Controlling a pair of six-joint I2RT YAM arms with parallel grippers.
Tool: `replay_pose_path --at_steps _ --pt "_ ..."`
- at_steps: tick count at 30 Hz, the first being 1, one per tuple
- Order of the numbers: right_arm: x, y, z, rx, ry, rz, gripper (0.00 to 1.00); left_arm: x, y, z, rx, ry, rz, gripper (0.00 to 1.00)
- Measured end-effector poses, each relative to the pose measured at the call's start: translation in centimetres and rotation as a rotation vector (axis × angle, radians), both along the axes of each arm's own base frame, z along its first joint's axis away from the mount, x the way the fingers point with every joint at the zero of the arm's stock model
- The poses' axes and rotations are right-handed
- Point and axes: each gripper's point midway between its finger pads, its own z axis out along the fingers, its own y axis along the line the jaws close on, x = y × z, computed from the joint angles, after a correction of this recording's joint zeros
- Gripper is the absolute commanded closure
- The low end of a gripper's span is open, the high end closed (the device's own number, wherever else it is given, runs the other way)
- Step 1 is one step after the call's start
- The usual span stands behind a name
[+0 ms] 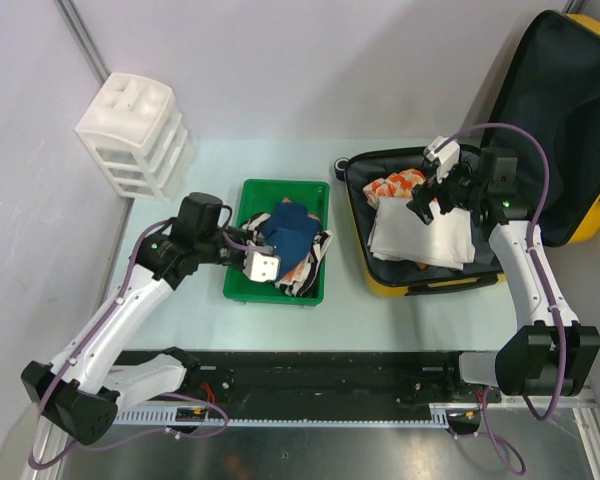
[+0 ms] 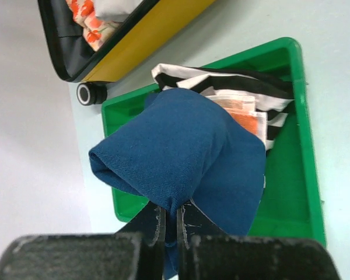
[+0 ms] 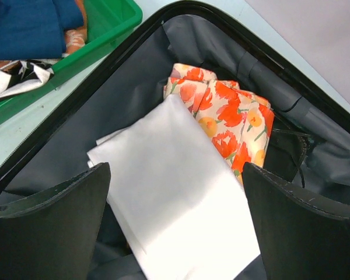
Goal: Open, take out, and arrange the luggage
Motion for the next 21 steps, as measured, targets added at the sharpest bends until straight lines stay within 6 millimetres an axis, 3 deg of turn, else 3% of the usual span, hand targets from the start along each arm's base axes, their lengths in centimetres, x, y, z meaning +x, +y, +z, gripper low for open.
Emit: replay_pose_path --at_steps 9,12,17,21 --pt "-0.5 -0.1 -0.7 -0.015 0.029 0.004 0.00 -2.1 0.9 1.7 0.031 0.056 -0.008 1.00" --pt "-0.6 -0.1 -0.7 -0.016 0.030 0.006 0.00 -2.5 1.1 1.0 0.064 0.065 -0.028 1.00" --pt "-0.5 -0.1 -0.7 -0.018 0.028 0.007 0.00 -1.0 0.8 -1.3 0.153 0.100 -0.075 1.00" --pt "-0.6 -0.2 -0.8 -0.018 0.032 0.006 0.00 1.6 -0.3 -3.4 0.221 0.128 -0.132 1.00"
